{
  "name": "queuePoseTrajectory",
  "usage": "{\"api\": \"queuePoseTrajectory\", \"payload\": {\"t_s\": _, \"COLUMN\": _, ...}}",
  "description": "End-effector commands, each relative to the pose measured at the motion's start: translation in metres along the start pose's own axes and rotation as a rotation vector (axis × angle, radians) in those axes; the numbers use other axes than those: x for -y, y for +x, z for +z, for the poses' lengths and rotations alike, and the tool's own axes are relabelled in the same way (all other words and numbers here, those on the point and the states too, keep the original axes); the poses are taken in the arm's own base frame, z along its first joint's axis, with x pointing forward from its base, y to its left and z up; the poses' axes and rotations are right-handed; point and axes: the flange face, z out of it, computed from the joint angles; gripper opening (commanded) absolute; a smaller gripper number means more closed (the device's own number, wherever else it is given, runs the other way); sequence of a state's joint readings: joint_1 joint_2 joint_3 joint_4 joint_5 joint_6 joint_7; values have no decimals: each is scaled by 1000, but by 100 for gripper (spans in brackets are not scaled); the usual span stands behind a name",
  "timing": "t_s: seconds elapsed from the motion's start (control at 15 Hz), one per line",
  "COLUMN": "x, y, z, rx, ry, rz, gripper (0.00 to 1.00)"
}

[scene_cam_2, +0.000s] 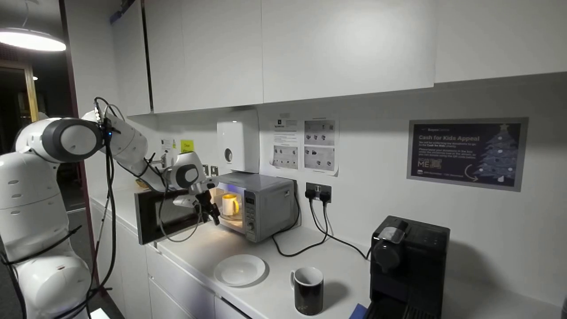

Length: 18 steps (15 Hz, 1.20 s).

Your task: Remove the mug from the microwave and put it on the counter

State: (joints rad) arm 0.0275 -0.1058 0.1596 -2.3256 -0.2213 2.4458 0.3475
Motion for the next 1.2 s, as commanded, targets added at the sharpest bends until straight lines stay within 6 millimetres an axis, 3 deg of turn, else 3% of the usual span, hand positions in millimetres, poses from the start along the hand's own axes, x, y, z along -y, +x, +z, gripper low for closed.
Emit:
{"api": "queuePoseTrajectory", "payload": {"t_s": 0.0, "x": 7, "y": 13, "z": 4, "rx": -76, "ry": 2, "rz": -45, "gripper": 100}}
{"api": "queuePoseTrajectory", "payload": {"t_s": 1.13, "x": 28, "y": 58, "z": 41, "rx": -107, "ry": 36, "rz": -75, "gripper": 100}}
